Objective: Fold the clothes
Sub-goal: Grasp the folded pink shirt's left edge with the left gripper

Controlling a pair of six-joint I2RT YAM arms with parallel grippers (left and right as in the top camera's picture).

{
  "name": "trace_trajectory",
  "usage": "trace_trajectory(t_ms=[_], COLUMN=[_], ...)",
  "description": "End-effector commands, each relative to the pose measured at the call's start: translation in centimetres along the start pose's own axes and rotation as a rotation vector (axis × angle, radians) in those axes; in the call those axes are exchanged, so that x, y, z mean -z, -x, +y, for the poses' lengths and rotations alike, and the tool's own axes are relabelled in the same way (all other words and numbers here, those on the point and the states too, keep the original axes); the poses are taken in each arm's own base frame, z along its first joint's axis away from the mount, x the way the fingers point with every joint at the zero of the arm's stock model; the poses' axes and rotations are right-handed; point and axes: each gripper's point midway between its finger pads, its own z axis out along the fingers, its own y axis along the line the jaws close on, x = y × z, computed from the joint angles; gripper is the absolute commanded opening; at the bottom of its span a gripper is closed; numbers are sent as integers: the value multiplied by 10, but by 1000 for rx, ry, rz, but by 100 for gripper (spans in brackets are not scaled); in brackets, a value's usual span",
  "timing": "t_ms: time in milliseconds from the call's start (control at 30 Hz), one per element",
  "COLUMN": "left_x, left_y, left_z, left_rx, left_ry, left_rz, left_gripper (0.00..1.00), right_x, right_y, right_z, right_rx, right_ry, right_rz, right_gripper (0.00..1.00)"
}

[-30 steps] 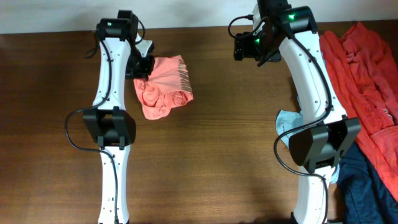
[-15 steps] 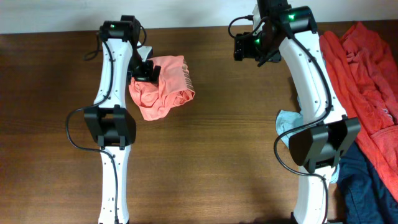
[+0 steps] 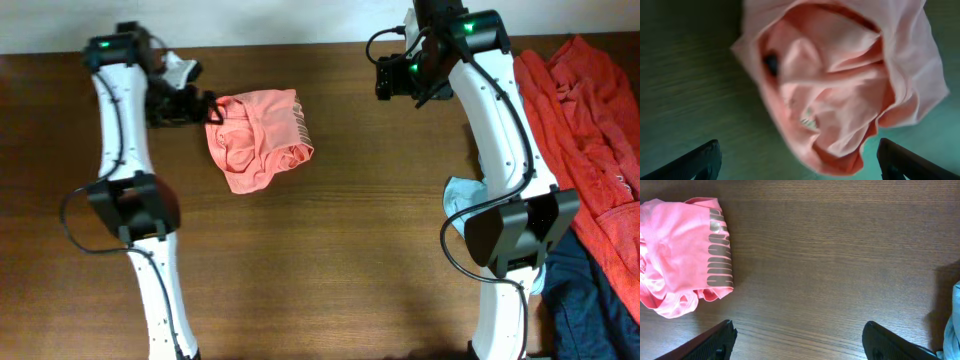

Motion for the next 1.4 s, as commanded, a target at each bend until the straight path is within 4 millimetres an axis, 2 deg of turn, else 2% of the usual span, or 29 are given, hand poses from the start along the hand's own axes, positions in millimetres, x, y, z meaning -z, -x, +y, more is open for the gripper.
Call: trace_trajectory(t_ms=[0,100,167,267,367,600,700,800,1000,1133,1300,1367], left_x=[8,-7,-24,-46,-54,-61,-66,-69,-69,-75,-107,-119], left_y=[-2,-5,-8,-17,-22,-30,-38,-40,-35,-28,-11,-8], left_z=[-19,-46,-46,-37,-29,-11,1,23,43,34,-8,-22], left_rx=[-84,-188,-173,-146,-125,-124,-106,-19,93,120,68,45], left_ry=[-197,-396,-442,-455,-459,-390,-310,-200,-123,-122,-117,-114], left_rz=[-48,-77,-71,-43,-32,4,60,90,77,68,76,85], left_gripper=[99,99,99,99,99,99,99,99,99,99,99,96], right_x=[-2,-2,-2,-2,-2,-2,-2,-2,-2,-2,-2,-2], right_y=[2,3,2,2,2,3,3,3,2,4,3,2], right_z=[-2,1,7,8,8,8,8,8,8,8,8,8], right_rx=[15,16,16,17,17,17,17,17,17,18,18,17], right_ry=[-8,9,45,49,50,51,51,50,50,51,51,50], right_rz=[-6,-10,-6,-5,-5,-9,-8,-7,-6,-13,-10,-5], right_gripper=[86,86,86,86,86,86,86,86,86,86,86,86])
